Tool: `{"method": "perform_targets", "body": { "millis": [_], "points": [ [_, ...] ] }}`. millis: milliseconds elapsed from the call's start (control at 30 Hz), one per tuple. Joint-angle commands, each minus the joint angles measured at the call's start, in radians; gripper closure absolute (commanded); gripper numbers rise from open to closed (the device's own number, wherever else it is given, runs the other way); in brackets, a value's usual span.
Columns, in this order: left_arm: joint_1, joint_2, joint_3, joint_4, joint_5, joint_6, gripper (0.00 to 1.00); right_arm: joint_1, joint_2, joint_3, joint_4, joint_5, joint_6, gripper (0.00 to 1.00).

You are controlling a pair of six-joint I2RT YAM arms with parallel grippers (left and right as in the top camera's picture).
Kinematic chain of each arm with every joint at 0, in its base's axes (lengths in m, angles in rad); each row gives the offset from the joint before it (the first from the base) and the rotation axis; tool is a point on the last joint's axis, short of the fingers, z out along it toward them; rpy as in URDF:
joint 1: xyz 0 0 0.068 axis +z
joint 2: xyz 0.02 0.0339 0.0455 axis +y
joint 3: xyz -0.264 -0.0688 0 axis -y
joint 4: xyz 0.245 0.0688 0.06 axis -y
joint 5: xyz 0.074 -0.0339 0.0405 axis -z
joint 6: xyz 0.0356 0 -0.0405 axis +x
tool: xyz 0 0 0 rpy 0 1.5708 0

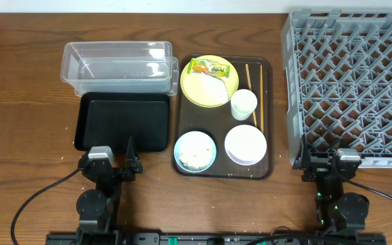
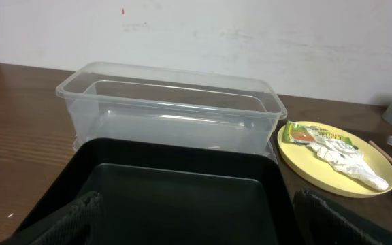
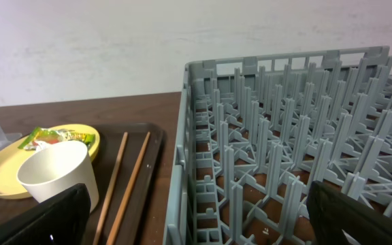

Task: Sort waste into correct bins and load items into the dishwasher rack

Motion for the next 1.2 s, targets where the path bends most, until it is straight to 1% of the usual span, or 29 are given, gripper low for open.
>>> {"method": "perform_targets", "body": {
  "millis": [0, 1033, 1133, 1167],
  "points": [
    [0.006, -0.006, -0.03, -0.018, -0.009, 0.013, 0.09, 0.021, -0.005, -0.004, -0.001, 0.01, -0.013, 0.01],
    [0.005, -0.006, -0.03, -0.017, -0.008, 0.012, 0.09, 0.021, -0.005, -0.004, 0.005, 0.013, -0.013, 0.01],
    [0.005, -0.006, -0.03, -0.016, -0.008, -0.05, 0.09, 0.021, -0.005, -0.004, 0.001, 0.011, -0.019, 0.01],
    [0.005, -0.006, -0.03, -0.013, -0.008, -0.059, 0.09, 0.021, -0.005, -0.004, 0.004, -0.005, -0.044, 0.01]
  ]
}}
